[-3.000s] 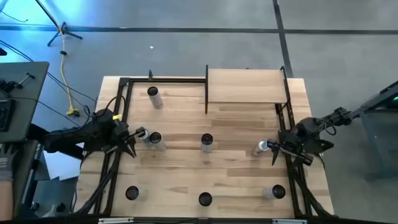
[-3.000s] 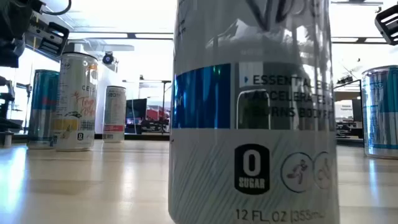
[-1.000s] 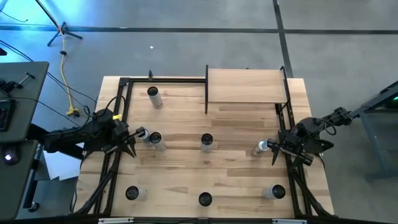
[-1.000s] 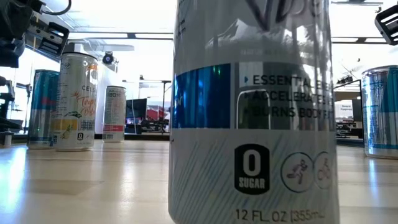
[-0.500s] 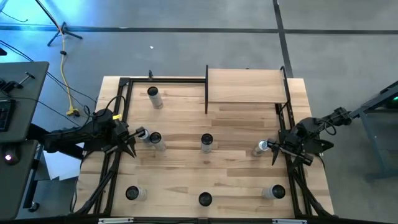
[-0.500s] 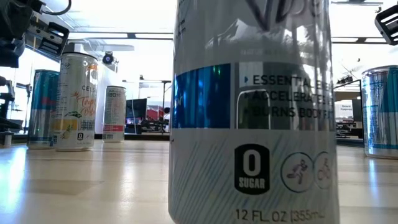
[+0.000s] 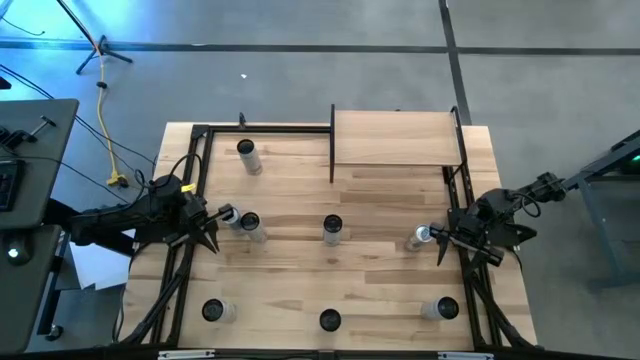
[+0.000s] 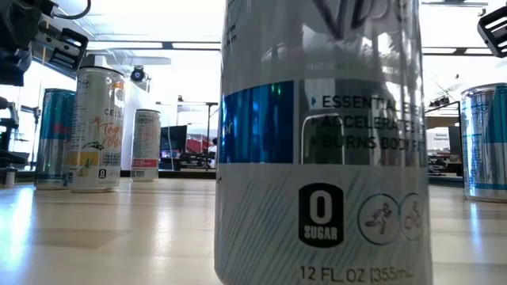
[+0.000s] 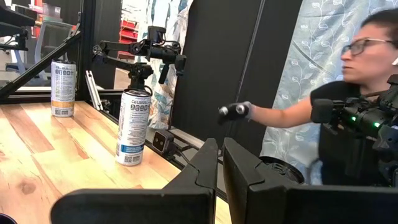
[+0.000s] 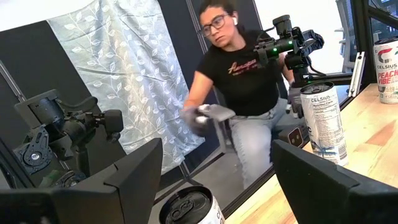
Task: Place canned beverage on shelf
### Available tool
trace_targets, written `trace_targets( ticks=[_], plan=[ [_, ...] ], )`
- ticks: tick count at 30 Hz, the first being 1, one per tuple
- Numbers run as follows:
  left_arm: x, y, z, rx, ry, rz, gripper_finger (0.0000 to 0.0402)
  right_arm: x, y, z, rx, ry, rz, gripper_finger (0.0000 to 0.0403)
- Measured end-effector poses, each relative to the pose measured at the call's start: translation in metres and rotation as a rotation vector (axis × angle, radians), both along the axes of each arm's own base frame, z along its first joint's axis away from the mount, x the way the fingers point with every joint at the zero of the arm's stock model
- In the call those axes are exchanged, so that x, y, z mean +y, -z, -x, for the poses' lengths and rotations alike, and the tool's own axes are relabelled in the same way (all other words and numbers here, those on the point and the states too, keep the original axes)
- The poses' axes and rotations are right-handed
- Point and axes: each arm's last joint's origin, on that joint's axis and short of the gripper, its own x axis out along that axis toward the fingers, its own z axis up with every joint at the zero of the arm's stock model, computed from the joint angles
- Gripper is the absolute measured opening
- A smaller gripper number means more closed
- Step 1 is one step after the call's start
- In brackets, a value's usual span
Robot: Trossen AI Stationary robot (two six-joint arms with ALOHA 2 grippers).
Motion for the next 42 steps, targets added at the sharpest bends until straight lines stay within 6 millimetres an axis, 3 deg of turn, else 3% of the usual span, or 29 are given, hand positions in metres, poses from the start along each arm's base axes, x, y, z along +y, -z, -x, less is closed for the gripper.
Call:
trace_targets(
  ticks=[31, 34, 42],
  plan=[
    [0.000, 0.000, 0.000, 0.000, 0.000, 0.000, 0.0003, 0.000, 0.000, 0.000, -0.010, 0.005, 0.007, 0.0286],
    [0.000, 0.000, 0.000, 0.000, 0.000, 0.000, 0.0003, -0.001, 0.000, -0.002, -0.103, 0.095, 0.070, 0.0286],
    [0.000, 0.000, 0.000, 0.000, 0.000, 0.000, 0.0003, -0.013, 0.000, -0.011, -0.234, 0.603, 0.256, 0.0286]
  ],
)
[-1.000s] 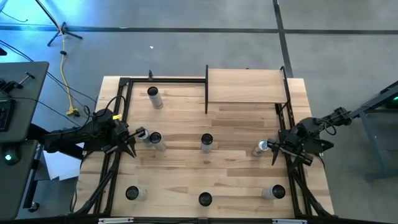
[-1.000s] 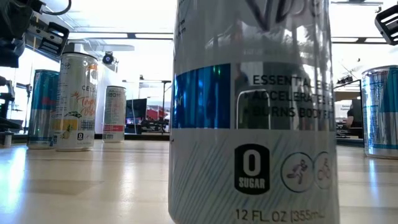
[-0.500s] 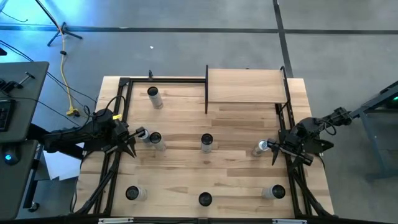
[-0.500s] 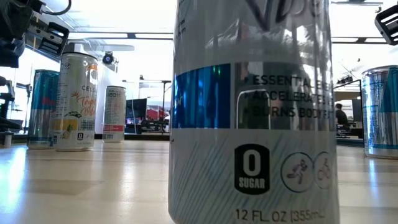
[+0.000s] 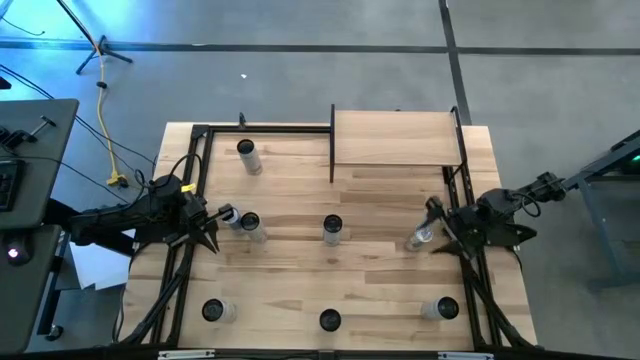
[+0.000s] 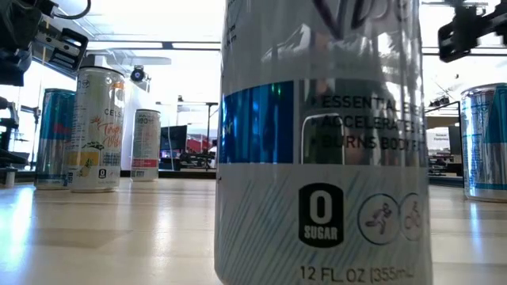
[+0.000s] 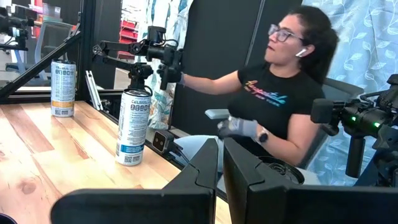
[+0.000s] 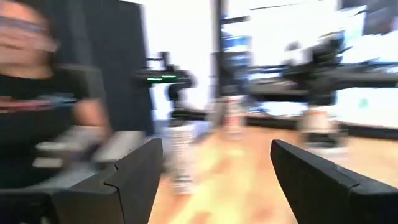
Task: Place canned beverage on shelf
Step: Put the right blue soda can on the shelf
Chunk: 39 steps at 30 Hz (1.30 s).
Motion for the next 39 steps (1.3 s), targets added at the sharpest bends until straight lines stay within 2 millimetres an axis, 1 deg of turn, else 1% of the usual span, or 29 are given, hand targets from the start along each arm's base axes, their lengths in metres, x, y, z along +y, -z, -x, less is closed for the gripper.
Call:
trace_targets(
  ticks=[4, 7, 8, 11, 13, 20, 24, 27, 30, 34, 37, 39],
  plan=[
    [0.000, 0.000, 0.000, 0.000, 0.000, 0.000, 0.0003, -0.005, 0.000, -0.002, -0.030, 0.205, 0.101, 0.0286],
    [0.000, 0.000, 0.000, 0.000, 0.000, 0.000, 0.0003, -0.007, 0.000, -0.002, -0.031, 0.262, 0.110, 0.0286],
    [0.000, 0.000, 0.000, 0.000, 0.000, 0.000, 0.0003, -0.007, -0.001, -0.002, -0.024, 0.249, 0.068, 0.0286],
    [0.000, 0.000, 0.000, 0.001, 0.000, 0.000, 0.0003, -0.005, -0.002, -0.001, 0.023, 0.176, -0.152, 0.0286],
    [0.000, 0.000, 0.000, 0.000, 0.000, 0.000, 0.0003, -0.006, -0.004, -0.001, 0.035, 0.170, -0.263, 0.0286],
    [0.000, 0.000, 0.000, 0.000, 0.000, 0.000, 0.0003, -0.007, -0.010, 0.000, 0.032, 0.157, -0.446, 0.0286],
    [0.000, 0.000, 0.000, 0.000, 0.000, 0.000, 0.0003, -0.009, -0.008, -0.001, 0.040, 0.232, -0.480, 0.0286],
    [0.000, 0.000, 0.000, 0.000, 0.000, 0.000, 0.0003, -0.010, -0.007, -0.001, 0.056, 0.269, -0.540, 0.0286],
    [0.000, 0.000, 0.000, 0.001, 0.000, 0.000, 0.0003, -0.010, -0.008, -0.001, 0.072, 0.247, -0.633, 0.0286],
    [0.000, 0.000, 0.000, 0.000, 0.000, 0.000, 0.0003, -0.008, -0.011, 0.000, 0.095, 0.146, -0.753, 0.0286],
    [0.000, 0.000, 0.000, 0.000, 0.000, 0.000, 0.0003, -0.007, -0.018, 0.001, 0.081, 0.034, -0.826, 0.0286],
    [0.000, 0.000, 0.000, 0.000, 0.000, 0.000, 0.0003, -0.007, -0.028, 0.005, 0.085, -0.022, -0.857, 0.0286]
  ],
)
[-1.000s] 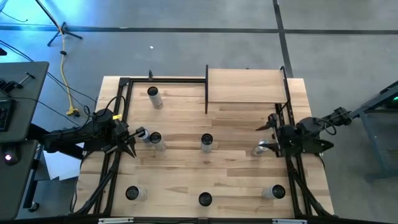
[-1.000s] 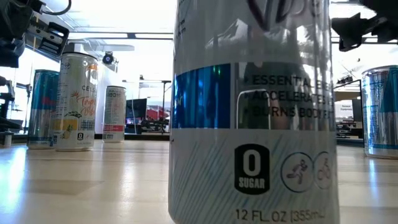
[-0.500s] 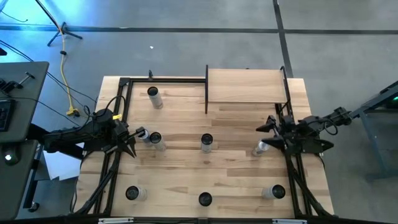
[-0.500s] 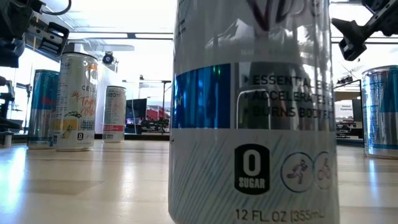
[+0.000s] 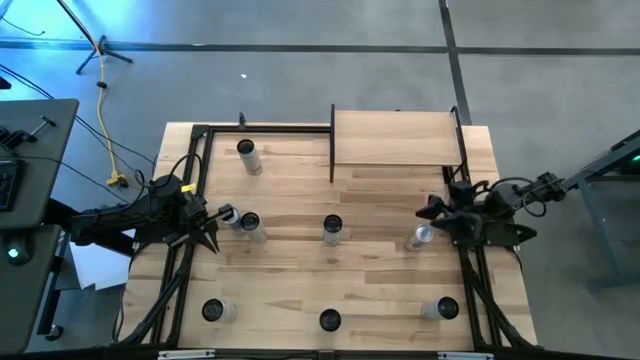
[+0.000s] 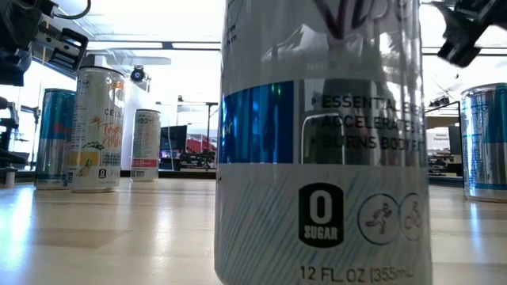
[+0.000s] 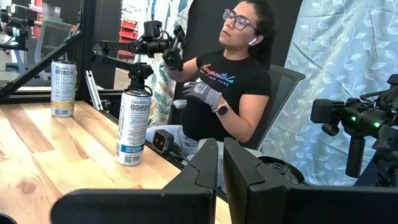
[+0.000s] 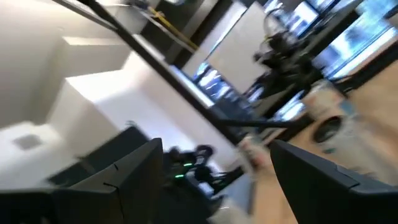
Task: Place canned beverage on shelf
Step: Put the right blue soda can on the shelf
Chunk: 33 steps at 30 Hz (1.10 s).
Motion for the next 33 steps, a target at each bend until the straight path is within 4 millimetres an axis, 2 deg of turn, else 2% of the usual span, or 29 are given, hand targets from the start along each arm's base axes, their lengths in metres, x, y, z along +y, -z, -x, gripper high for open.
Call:
trace_targets(
  ticks=[3, 7, 14, 19, 22, 26, 33],
  plan=[
    [0.000, 0.000, 0.000, 0.000, 0.000, 0.000, 0.0003, -0.003, -0.022, 0.007, 0.028, -0.015, 0.017, 0.0286],
    [0.000, 0.000, 0.000, 0.000, 0.000, 0.000, 0.0003, -0.006, -0.053, 0.012, 0.197, 0.029, 0.123, 0.0286],
    [0.000, 0.000, 0.000, 0.000, 0.000, 0.000, 0.0003, -0.002, -0.099, -0.002, 0.693, 0.079, 0.315, 0.0286],
    [0.000, 0.000, 0.000, 0.000, 0.000, 0.000, 0.0003, 0.004, -0.120, -0.016, 1.038, 0.083, 0.453, 0.0286],
    [0.000, 0.000, 0.000, 0.000, 0.000, 0.000, 0.0003, 0.009, -0.122, -0.027, 1.230, 0.097, 0.500, 0.0286],
    [0.000, 0.000, 0.000, 0.000, 0.000, 0.000, 0.0003, 0.017, -0.109, -0.042, 1.468, 0.080, 0.529, 0.0286],
    [0.000, 0.000, 0.000, 0.000, 0.000, 0.000, 0.0003, 0.031, -0.091, -0.068, 1.633, 0.003, 0.535, 0.0286]
  ],
)
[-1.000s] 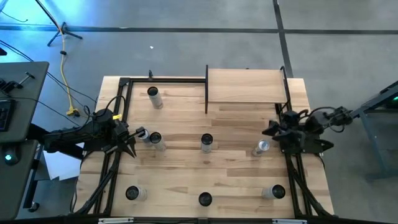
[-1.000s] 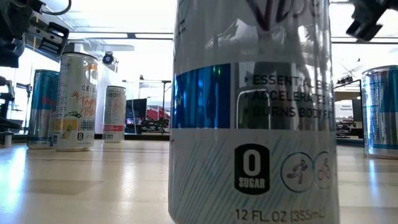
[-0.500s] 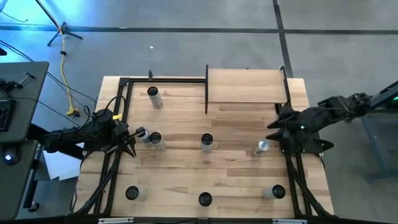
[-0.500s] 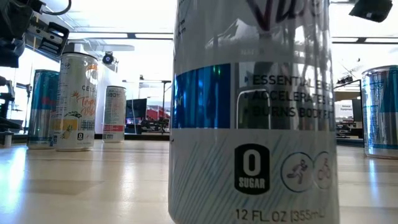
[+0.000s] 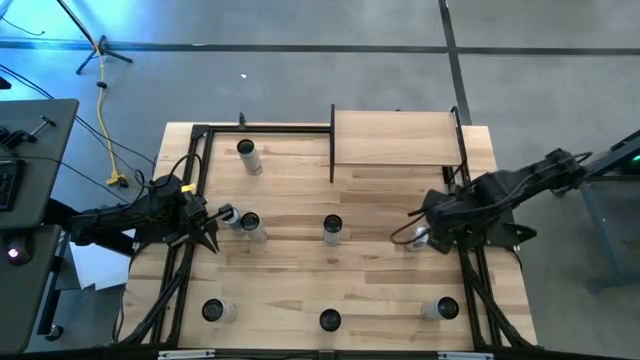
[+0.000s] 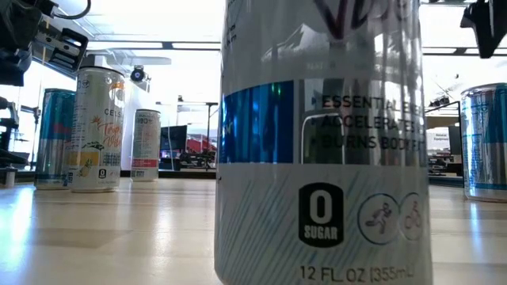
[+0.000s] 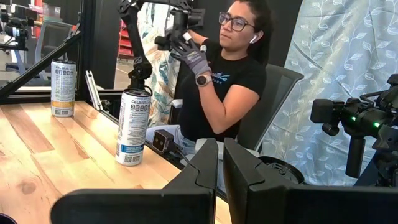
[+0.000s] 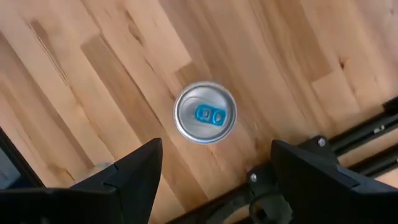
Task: Place canned beverage on shelf
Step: Put the right blue soda can on the shelf
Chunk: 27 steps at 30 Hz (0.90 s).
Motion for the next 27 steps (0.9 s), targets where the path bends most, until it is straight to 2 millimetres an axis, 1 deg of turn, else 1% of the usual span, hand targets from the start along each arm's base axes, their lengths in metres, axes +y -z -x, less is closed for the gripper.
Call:
trace_targets(
  ticks=[3, 9, 14, 17, 21, 27],
  plan=[
    [0.000, 0.000, 0.000, 0.000, 0.000, 0.000, 0.0003, 0.003, 0.004, -0.005, 0.047, -0.015, -0.007, 0.0286],
    [0.000, 0.000, 0.000, 0.000, 0.000, 0.000, 0.0003, 0.005, 0.013, -0.017, 0.088, -0.028, 0.035, 0.0286],
    [0.000, 0.000, 0.000, 0.000, 0.000, 0.000, 0.0003, 0.011, 0.022, -0.032, 0.093, -0.056, 0.041, 0.0286],
    [0.000, 0.000, 0.000, 0.000, 0.000, 0.000, 0.0003, 0.012, 0.028, -0.036, 0.134, -0.070, 0.072, 0.0286],
    [0.000, 0.000, 0.000, 0.000, 0.000, 0.000, 0.0003, 0.011, 0.045, -0.036, 0.167, -0.066, 0.091, 0.0286],
    [0.000, 0.000, 0.000, 0.000, 0.000, 0.000, 0.0003, 0.013, 0.076, -0.037, 0.169, -0.072, 0.016, 0.0286]
  ],
)
